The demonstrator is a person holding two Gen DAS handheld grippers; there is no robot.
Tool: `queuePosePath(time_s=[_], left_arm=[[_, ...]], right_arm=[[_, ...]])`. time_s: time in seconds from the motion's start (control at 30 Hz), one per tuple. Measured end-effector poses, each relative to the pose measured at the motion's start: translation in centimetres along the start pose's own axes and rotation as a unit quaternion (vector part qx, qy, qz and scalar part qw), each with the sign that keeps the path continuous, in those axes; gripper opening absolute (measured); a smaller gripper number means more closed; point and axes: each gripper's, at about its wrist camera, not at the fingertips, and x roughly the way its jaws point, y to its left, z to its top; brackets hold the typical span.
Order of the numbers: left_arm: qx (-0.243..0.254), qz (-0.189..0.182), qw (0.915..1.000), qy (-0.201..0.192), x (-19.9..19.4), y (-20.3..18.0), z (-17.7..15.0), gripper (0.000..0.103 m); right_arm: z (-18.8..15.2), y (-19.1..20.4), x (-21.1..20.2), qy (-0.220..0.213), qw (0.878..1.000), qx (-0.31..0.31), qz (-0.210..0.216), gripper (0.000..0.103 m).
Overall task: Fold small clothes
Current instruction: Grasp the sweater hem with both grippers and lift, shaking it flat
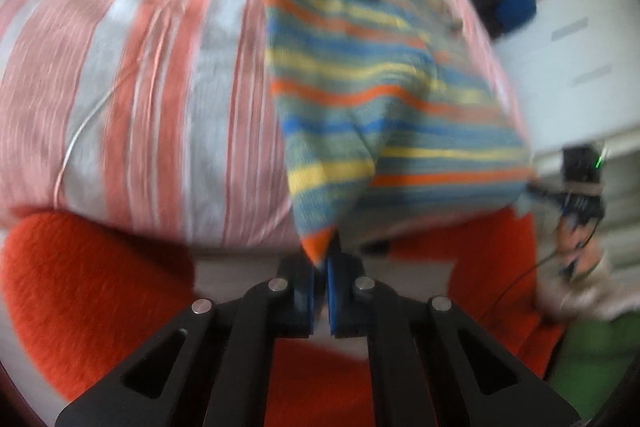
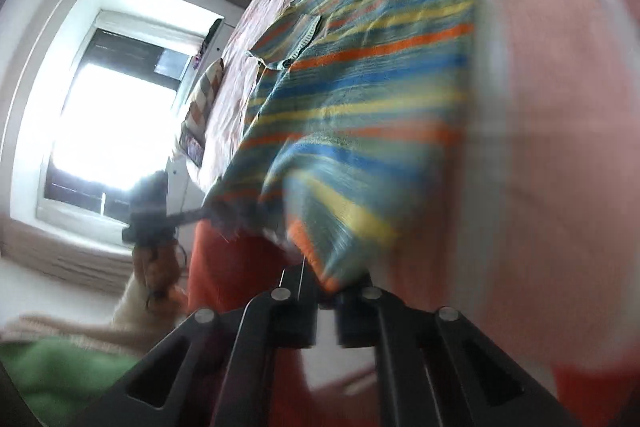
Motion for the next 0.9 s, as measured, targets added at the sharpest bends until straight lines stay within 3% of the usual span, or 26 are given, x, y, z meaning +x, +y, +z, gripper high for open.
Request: queuePosePath(time_s=[0.1,0.17,0.27,0.4,0.5,0.67,0.9], left_arm=[[0.025,0.056,0.9972,0.042,1.5,-0.3,-0.5,0.003],[0.014,0.086,0.9944,0.06,2.8,0.0,-0.4,0.003],[-0.019,0.109,0.9921,0.06,3.9,0.4,0.1,0.002],[-0.049,0.182,0.9808,0.05,5.1,0.7,0.5,0.002],[-0.083,0.202,0.9746,0.051,6.6,1.0,1.1,0.002],[-0.087,0.253,0.9627,0.042,8.5,-0.1,1.5,0.002],[-0.108,0.252,0.9614,0.024,9.6,-0.9,0.4,0.002]], right_arm=[[-1.4,-2.0,-1.4,0.02,0.998,0.037,-0.044,0.005],[-1.8,-3.5,-0.2,0.049,0.992,0.043,-0.112,0.004],[-1.5,-4.8,2.0,0.068,0.983,0.041,-0.165,0.004],[-1.1,-5.3,4.3,0.077,0.975,0.034,-0.205,0.003],[-1.5,-5.6,4.5,0.061,0.973,0.046,-0.217,0.003],[-2.5,-6.3,5.0,0.03,0.973,0.061,-0.221,0.003],[-2.8,-7.3,5.1,0.011,0.976,0.077,-0.204,0.0]])
